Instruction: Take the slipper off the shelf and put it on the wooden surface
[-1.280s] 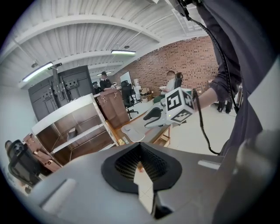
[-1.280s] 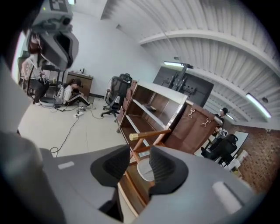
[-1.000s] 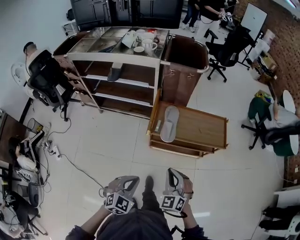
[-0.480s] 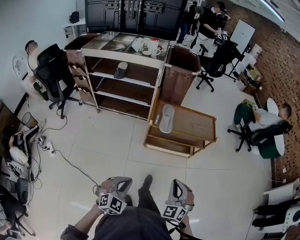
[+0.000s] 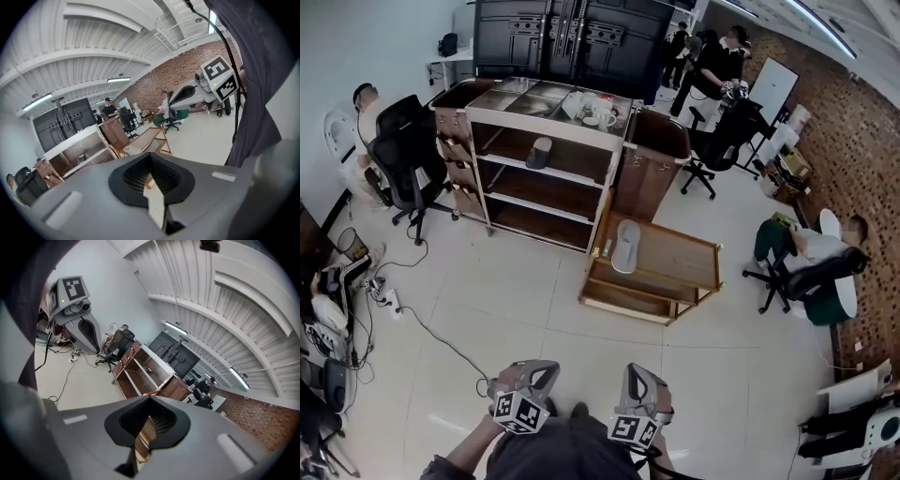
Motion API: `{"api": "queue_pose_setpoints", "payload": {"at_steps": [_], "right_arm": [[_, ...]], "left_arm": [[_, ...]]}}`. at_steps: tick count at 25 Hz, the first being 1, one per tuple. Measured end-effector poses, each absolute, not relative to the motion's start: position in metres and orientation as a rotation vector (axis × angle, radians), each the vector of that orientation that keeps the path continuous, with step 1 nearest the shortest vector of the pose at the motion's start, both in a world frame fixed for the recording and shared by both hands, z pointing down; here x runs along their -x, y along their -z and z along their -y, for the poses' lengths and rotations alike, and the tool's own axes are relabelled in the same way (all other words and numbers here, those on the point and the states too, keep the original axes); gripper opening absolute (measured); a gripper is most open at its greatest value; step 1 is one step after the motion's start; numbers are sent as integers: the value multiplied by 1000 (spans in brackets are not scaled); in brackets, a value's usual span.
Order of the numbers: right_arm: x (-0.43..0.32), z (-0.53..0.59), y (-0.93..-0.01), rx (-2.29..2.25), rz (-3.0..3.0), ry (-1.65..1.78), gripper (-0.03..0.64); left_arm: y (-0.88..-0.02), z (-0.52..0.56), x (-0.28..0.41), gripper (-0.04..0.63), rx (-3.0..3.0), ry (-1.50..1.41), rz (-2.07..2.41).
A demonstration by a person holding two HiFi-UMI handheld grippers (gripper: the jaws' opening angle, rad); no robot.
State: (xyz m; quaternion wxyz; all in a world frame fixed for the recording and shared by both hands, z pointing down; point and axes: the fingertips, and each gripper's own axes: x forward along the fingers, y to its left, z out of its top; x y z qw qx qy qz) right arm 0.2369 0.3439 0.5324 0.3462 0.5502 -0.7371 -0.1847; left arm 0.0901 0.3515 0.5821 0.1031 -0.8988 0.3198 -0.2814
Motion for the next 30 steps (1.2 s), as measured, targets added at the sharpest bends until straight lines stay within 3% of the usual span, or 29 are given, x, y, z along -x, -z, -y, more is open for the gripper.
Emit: {"api": "queue_pose_setpoints", "payload": {"at_steps": [30], "right_arm": [[-228, -350, -523, -1389, 1899, 516, 0]], "left_arm": [[-584, -366, -87, 14, 2654, 826, -939]]}}
